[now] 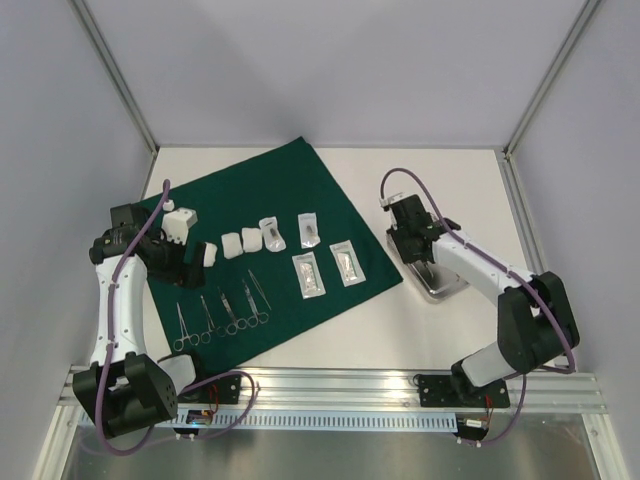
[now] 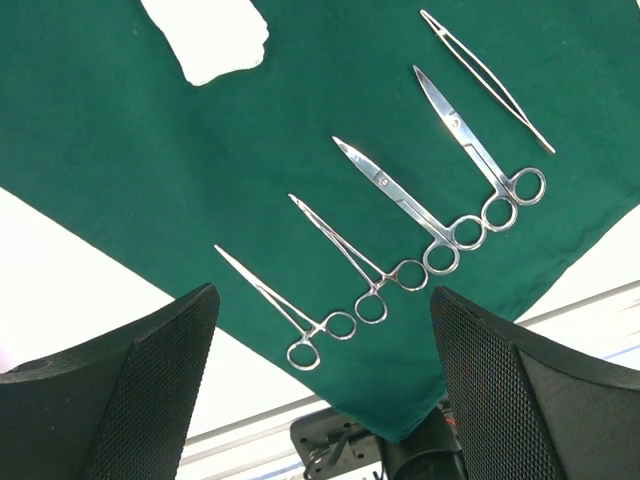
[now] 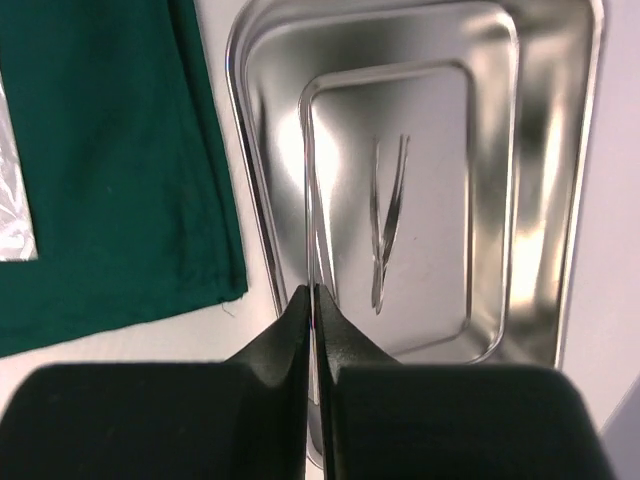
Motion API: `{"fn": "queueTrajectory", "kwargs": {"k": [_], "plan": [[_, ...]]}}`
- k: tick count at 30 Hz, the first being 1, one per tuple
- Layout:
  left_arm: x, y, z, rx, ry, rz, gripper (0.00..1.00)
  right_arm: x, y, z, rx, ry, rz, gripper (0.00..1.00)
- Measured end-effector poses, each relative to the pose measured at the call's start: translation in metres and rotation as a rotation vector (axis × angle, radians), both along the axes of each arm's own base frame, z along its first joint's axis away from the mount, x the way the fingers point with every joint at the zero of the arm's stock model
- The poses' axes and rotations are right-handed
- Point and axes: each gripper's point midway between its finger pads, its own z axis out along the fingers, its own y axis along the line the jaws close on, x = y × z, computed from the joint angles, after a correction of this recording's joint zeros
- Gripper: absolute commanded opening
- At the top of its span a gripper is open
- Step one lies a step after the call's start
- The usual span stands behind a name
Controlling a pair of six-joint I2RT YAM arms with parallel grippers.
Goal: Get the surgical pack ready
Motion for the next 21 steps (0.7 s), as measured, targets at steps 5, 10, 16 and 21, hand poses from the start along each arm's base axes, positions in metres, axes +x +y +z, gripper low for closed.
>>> {"fn": "queueTrajectory", "kwargs": {"k": [5, 10, 16, 21], "plan": [[-0.001, 0.000, 0.000, -0.001, 0.006, 0.000, 0.96, -0.012, -0.018, -0.029, 0.007, 0.064, 0.016, 0.00], [-0.003, 0.000, -0.001, 0.000, 0.011, 0.001, 0.96, 0.002, -0.035, -0.029, 0.020, 0.040, -0.024, 0.00], [-0.003, 0.000, -0.001, 0.002, 0.012, 0.002, 0.96, 0.003, -0.031, -0.052, 0.013, 0.097, 0.006, 0.01], [-0.003, 0.001, -0.001, 0.005, 0.013, 0.004, 0.96, 0.003, -0.032, -0.059, 0.005, 0.113, 0.010, 0.00]]}}
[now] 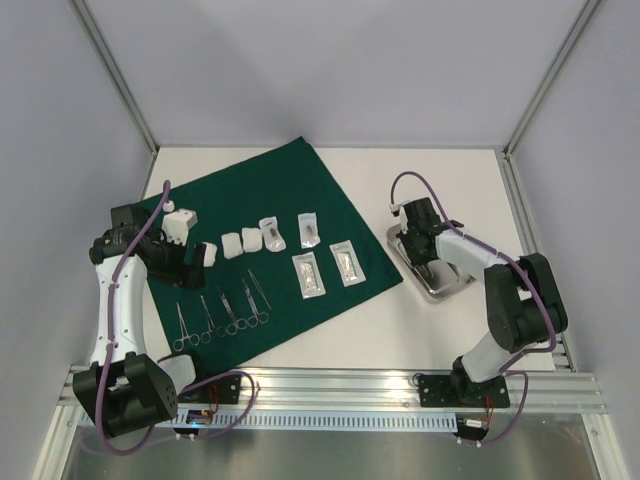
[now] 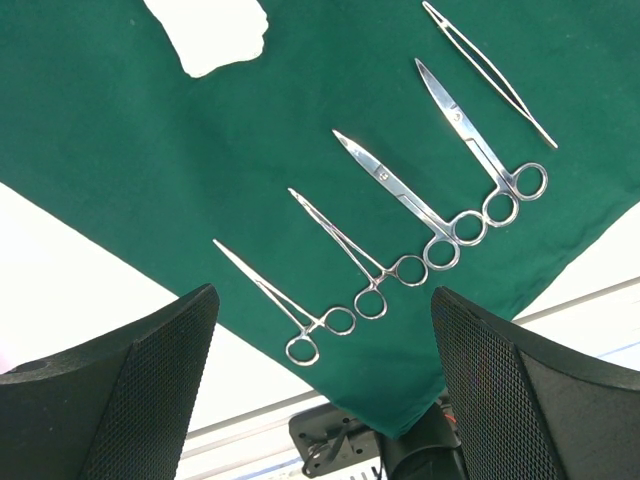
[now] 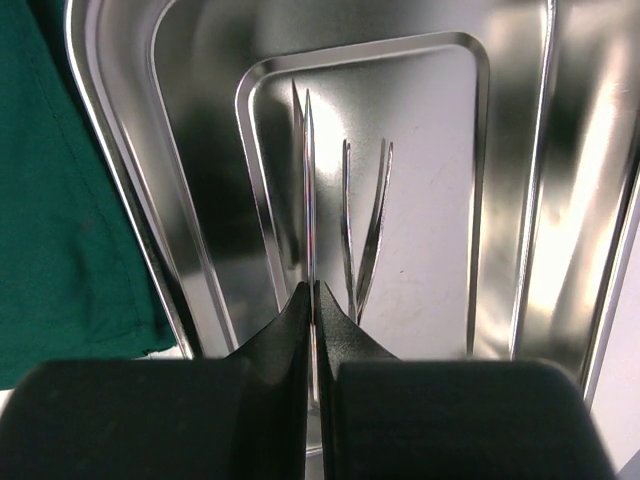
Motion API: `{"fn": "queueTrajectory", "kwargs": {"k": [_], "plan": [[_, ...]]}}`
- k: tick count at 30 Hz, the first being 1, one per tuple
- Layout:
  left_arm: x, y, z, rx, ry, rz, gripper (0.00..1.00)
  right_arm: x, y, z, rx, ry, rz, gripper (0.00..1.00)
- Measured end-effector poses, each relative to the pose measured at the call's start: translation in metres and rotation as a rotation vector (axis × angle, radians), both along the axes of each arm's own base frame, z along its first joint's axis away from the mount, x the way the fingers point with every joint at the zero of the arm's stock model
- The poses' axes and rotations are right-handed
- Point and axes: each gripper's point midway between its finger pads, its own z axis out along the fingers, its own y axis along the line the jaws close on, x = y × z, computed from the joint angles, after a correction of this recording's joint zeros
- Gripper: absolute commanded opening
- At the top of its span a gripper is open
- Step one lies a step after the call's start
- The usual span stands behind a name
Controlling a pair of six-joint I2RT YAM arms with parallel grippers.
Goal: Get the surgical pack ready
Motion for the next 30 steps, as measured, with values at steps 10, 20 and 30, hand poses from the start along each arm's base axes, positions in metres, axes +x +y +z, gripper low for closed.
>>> {"fn": "queueTrajectory", "kwargs": {"k": [10, 20, 30], "plan": [[0.000, 0.002, 0.000, 0.010, 0.003, 0.004, 0.97, 0.004, -0.001, -0.013, -0.018, 0.015, 0.006, 0.01], [-0.001, 0.004, -0.001, 0.019, 0.005, 0.007, 0.97, 0.007, -0.005, -0.013, -0.046, 0.008, -0.003, 0.25], [0.000, 0.004, -0.002, 0.019, 0.012, 0.007, 0.97, 0.003, -0.005, 0.001, -0.040, 0.005, -0.002, 0.31]]}}
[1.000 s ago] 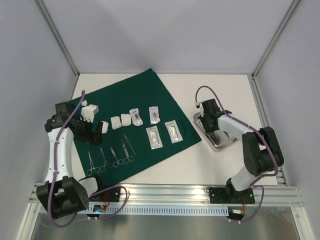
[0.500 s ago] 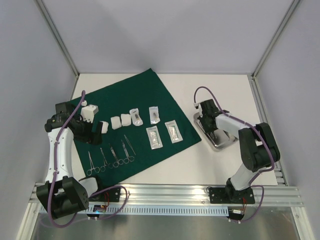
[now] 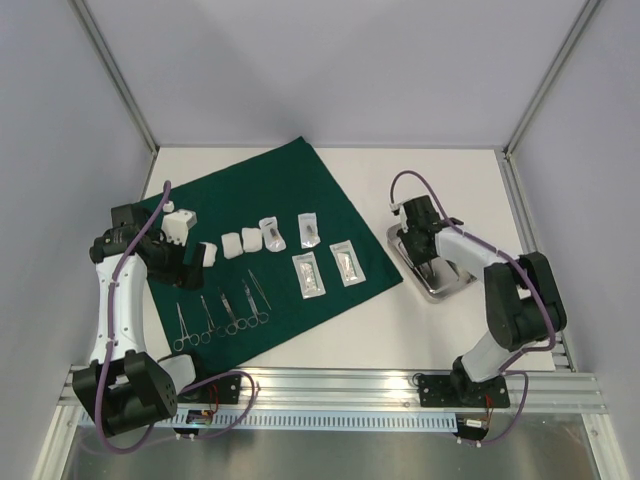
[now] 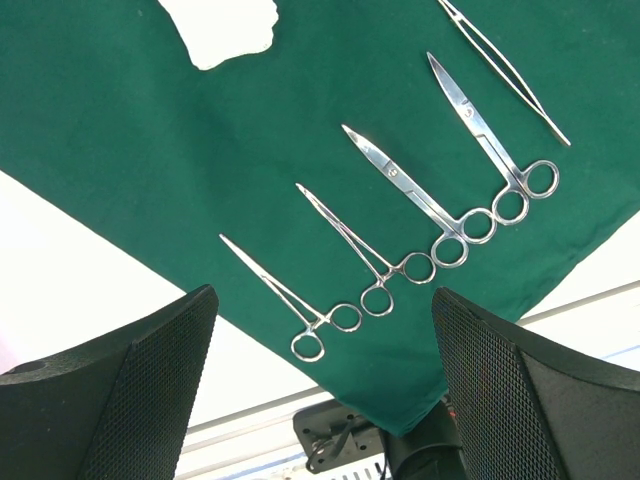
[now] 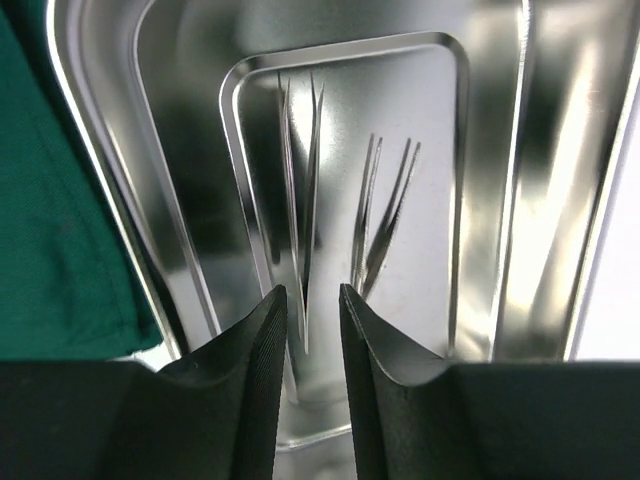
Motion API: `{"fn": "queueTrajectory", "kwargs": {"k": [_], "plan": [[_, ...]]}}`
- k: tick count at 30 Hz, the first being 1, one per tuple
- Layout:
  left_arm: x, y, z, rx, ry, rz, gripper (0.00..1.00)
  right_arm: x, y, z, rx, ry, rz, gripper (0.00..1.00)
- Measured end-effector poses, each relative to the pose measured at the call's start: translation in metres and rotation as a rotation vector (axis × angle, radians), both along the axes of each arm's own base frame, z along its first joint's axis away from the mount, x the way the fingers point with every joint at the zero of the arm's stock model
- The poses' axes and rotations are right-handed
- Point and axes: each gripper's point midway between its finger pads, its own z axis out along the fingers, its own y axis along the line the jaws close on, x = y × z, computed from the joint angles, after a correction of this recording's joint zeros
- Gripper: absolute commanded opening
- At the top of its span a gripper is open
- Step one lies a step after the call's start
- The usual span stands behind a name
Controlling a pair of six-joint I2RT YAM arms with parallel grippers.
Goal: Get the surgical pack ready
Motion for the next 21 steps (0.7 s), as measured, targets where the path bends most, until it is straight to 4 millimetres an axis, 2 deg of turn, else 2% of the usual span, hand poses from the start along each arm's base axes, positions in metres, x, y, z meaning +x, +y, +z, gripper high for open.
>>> {"fn": "queueTrajectory", "kwargs": {"k": [3, 7, 9, 10, 11, 14, 15, 17, 19, 21], "plan": [[0.000, 0.000, 0.000, 0.000, 0.001, 0.000, 0.97, 0.002, 0.001, 0.017, 0.010, -0.021, -0.003, 0.31], [0.000, 0.000, 0.000, 0.000, 0.001, 0.000, 0.97, 0.013, 0.008, 0.059, 0.043, -0.111, -0.048, 0.30], [0.000, 0.002, -0.001, 0.011, 0.002, 0.005, 0.98, 0.017, 0.022, 0.084, 0.084, -0.180, -0.076, 0.31], [0.001, 0.004, -0.001, 0.021, 0.003, 0.008, 0.98, 0.017, 0.036, 0.098, 0.117, -0.220, -0.075, 0.32], [0.001, 0.008, -0.002, 0.040, 0.005, 0.015, 0.98, 0.014, 0.053, 0.111, 0.158, -0.256, -0.063, 0.35], [0.004, 0.021, -0.008, 0.101, 0.007, 0.040, 1.00, -0.007, 0.124, 0.139, 0.278, -0.323, 0.041, 0.38], [0.003, 0.025, -0.012, 0.121, 0.017, 0.049, 1.00, -0.019, 0.158, 0.146, 0.323, -0.333, 0.100, 0.38], [0.001, 0.033, -0.023, 0.159, 0.041, 0.066, 1.00, -0.042, 0.217, 0.151, 0.389, -0.320, 0.203, 0.41], [-0.003, 0.039, -0.033, 0.190, 0.071, 0.081, 1.00, -0.058, 0.267, 0.150, 0.434, -0.305, 0.275, 0.42], [-0.008, 0.045, -0.041, 0.213, 0.093, 0.098, 1.00, -0.066, 0.306, 0.141, 0.451, -0.279, 0.319, 0.42]]}}
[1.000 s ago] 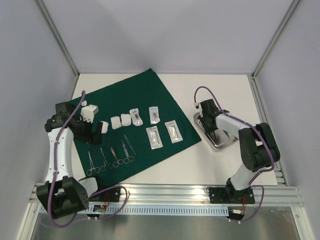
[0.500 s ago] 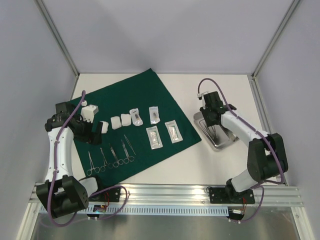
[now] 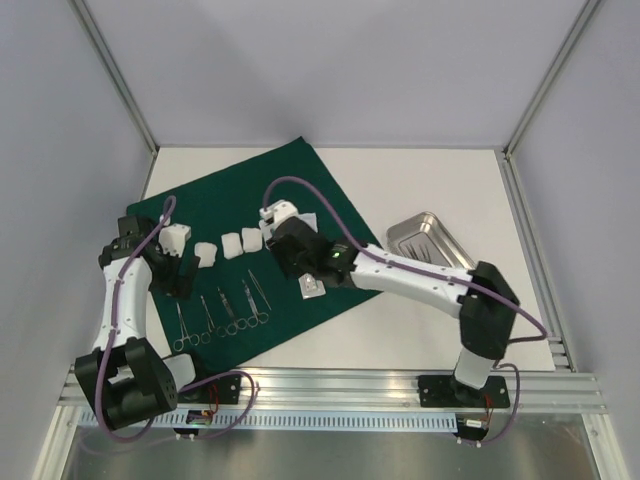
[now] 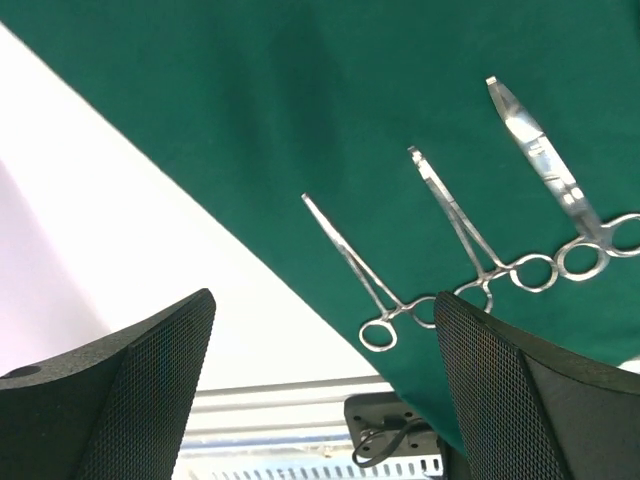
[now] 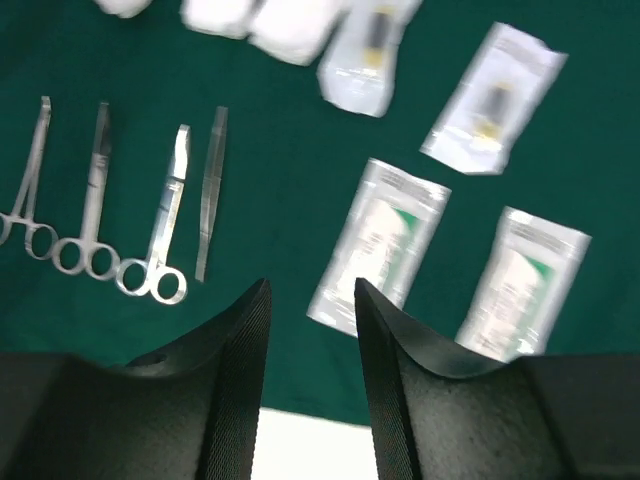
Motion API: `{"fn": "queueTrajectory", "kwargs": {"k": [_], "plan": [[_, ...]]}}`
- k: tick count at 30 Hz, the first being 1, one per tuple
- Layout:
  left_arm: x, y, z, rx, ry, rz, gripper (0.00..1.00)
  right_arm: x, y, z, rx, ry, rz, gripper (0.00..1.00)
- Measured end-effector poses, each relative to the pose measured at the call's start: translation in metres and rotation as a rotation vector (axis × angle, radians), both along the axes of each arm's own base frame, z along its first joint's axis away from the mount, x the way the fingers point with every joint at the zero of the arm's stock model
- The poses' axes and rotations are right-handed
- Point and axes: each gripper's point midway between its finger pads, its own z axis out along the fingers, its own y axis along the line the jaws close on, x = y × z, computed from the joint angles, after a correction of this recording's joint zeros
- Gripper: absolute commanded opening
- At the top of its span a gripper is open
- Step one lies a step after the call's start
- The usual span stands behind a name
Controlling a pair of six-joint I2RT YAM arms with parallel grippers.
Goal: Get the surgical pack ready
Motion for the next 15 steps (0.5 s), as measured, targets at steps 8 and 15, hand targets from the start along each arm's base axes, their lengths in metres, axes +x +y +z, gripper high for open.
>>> {"fn": "queueTrajectory", "kwargs": {"k": [8, 15], "plan": [[-0.015, 0.033, -0.010, 0.048, 0.011, 0.118, 1.00, -0.016, 0.102, -0.073, -0.081, 0.083, 0.112, 0.43], [-0.025, 0.034, -0.017, 0.066, 0.014, 0.099, 1.00, -0.020, 0.117, -0.123, -0.152, 0.155, 0.122, 0.44]]}}
